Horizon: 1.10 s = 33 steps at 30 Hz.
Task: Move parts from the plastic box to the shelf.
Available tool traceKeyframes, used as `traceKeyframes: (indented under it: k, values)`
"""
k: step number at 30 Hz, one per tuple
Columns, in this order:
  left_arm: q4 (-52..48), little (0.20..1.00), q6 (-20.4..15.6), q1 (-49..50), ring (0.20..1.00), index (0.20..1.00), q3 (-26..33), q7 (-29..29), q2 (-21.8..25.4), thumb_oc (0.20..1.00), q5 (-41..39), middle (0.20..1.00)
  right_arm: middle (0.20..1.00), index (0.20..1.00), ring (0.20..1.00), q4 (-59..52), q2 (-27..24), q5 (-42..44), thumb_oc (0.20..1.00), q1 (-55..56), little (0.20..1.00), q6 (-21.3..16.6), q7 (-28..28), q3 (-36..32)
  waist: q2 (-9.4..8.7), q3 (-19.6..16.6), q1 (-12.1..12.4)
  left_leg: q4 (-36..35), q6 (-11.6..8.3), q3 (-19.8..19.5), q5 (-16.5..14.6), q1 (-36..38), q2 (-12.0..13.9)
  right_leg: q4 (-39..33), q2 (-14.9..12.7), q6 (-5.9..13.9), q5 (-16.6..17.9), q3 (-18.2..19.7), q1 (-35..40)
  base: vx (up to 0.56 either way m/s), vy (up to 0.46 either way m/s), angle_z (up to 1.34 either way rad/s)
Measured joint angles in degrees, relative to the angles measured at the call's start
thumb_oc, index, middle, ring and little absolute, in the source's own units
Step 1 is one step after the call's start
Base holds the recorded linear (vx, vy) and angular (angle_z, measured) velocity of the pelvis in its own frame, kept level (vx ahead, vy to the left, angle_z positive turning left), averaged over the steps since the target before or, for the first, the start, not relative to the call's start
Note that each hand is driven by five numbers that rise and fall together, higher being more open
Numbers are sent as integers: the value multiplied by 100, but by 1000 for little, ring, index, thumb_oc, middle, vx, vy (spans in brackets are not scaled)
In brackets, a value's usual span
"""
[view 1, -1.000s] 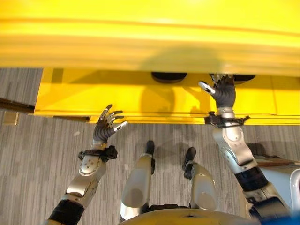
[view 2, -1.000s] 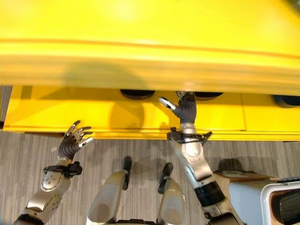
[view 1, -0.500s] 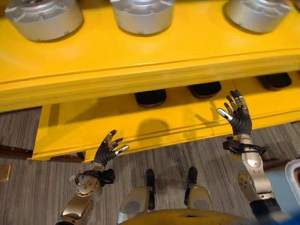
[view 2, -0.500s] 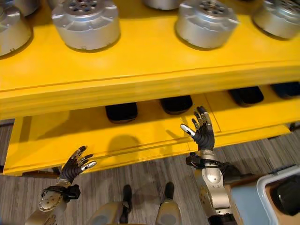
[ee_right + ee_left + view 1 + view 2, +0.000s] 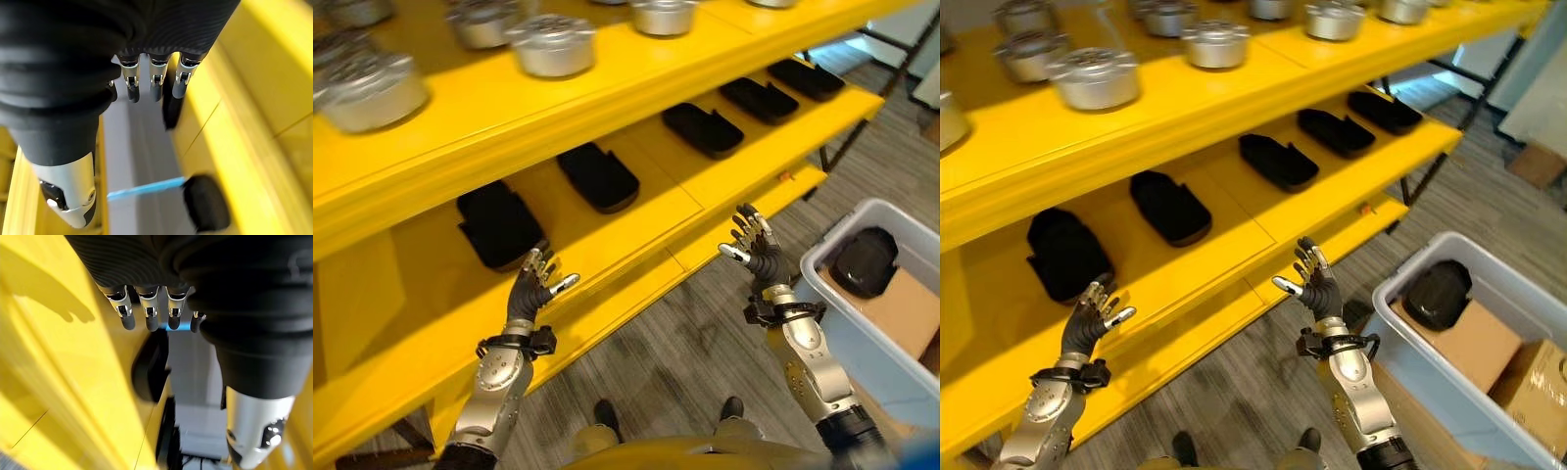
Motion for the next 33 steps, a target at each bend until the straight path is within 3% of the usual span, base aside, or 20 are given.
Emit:
traceKeyframes:
  k: [5,11,12,15,16,17,18,19,20,21,22,24,25,27,28,30,33]
  values:
    - [-6,1000,4,8,1000,1000,111,-7,-71,1000,0,1000,1000,1000,1000,3,-168,3,1000,71,1000,5,80,-111,72,-48,-155,103,-216,163,9,72,416,-195,401,-157,-73,59,84,70,-315,-19]
    - [-7,1000,19,-60,1000,1000,91,-104,-87,1000,-11,1000,1000,1000,1000,13,-214,11,1000,72,1000,-7,213,-114,152,-53,-285,128,-303,283,64,171,789,-238,804,-406,-150,93,131,25,-330,-15]
    - [-8,1000,19,-74,1000,1000,49,-112,-89,1000,-15,1000,1000,1000,1000,40,-196,11,1000,64,1000,-7,237,-119,262,-16,-314,165,-332,418,76,178,999,450,904,-579,-534,101,-198,32,-541,-31]
    - [87,1000,18,-158,1000,1000,-155,-130,-112,1000,-24,1000,1000,1000,1000,83,-190,10,1000,103,1000,-49,232,-180,265,-41,-276,552,-383,541,134,43,1391,1828,1050,-928,-1303,66,-819,30,-480,-37]
    - [229,1000,26,-326,1000,1000,-250,-136,25,1000,-29,1000,1000,1000,1000,88,-146,13,1000,193,1000,-51,205,-232,22,-124,-177,989,-366,566,157,-165,1487,2135,1007,-1188,-1587,56,-1066,112,-274,-35]
    - [402,1000,93,-427,1000,1000,-346,-145,-47,1000,-33,1000,1000,1000,1000,75,-185,32,1000,254,1000,-43,193,-228,-39,-140,-172,1242,-140,410,530,-263,1610,1890,1142,-1313,-1654,10,-887,105,-161,-29]
    - [387,1000,113,-425,1000,1000,-359,-157,-53,1000,-24,1000,1000,1000,1000,13,-186,52,1000,266,1000,-48,187,-227,-100,-90,-163,1438,-211,26,517,-400,1530,1717,1206,-1428,-1555,119,-761,106,-172,-48]
    - [313,1000,113,-393,1000,1000,-352,-179,-51,1000,24,1000,1000,1000,1000,-30,-213,59,1000,236,1000,-61,196,-212,-219,-44,-85,1387,-489,-911,52,-450,999,1491,1197,-1375,-1418,313,-677,32,-79,-69]
    - [236,1000,113,-355,1000,1000,-316,-206,-32,1000,29,1000,1000,1000,1000,-68,-227,60,1000,236,1000,-64,210,-214,-264,-21,-27,1307,-506,-1220,-123,-506,643,1304,1228,-1441,-1318,440,-599,135,-176,-94]
    - [127,1000,54,-274,1000,1000,-183,-229,-102,1000,24,1000,1000,1000,1000,-66,-260,59,1000,214,1000,-84,236,-190,-347,32,33,1099,-427,-1928,-358,-645,33,961,1283,-1483,-1144,693,-484,144,-106,-111]
    - [94,1000,16,-166,1000,1000,-118,-227,-101,1000,25,1000,1000,1000,1000,-18,-260,59,1000,192,1000,-84,278,-139,-346,55,199,942,-331,-2199,-429,-774,-398,592,1466,-1405,-1029,1011,-320,142,-108,-117]
    - [101,1000,8,-71,1000,1000,-39,-226,-80,1000,31,1000,1000,1000,1000,47,-223,58,1000,193,1000,-78,371,-104,-245,124,296,894,-276,-2744,-436,-1101,-775,125,1715,-1435,-817,1086,35,98,-56,-86]
    - [101,1000,5,-53,1000,1000,-19,-225,-80,1000,37,1000,1000,1000,1000,65,-215,59,1000,201,1000,-77,392,-84,-255,147,291,858,-249,-2804,-418,-1277,-894,46,1809,-1431,-821,1203,89,170,-48,-76]
    - [103,1000,-3,-19,1000,1000,40,-222,-76,1000,48,1000,1000,1000,1000,208,-167,74,1000,58,1000,-78,455,9,-257,213,476,722,-166,-3329,-333,-1676,-1163,-168,2041,-1395,-735,1686,203,123,11,-116]
    - [115,1000,-1,-7,1000,1000,93,-221,-76,1000,53,1000,1000,1000,1000,329,-124,193,1000,-87,1000,-70,503,99,-269,288,730,640,-139,-3814,-282,-1802,-1264,-176,2144,-1464,-654,1932,234,105,56,-131]
    - [115,1000,0,-27,1000,1000,109,-221,-73,1000,59,1000,1000,1000,1000,324,-141,234,1000,-102,1000,-64,613,104,-181,346,681,740,-83,-3894,-119,-2037,-1319,-247,2344,-1488,-643,2131,407,128,80,-94]
    - [116,1000,-9,-57,1000,1000,129,-235,-73,1000,59,1000,1000,1000,1000,291,-143,343,1000,-92,1000,-59,748,107,-253,421,657,811,82,-3832,27,-1939,-1380,-344,2480,-1387,-729,2563,635,218,143,-75]
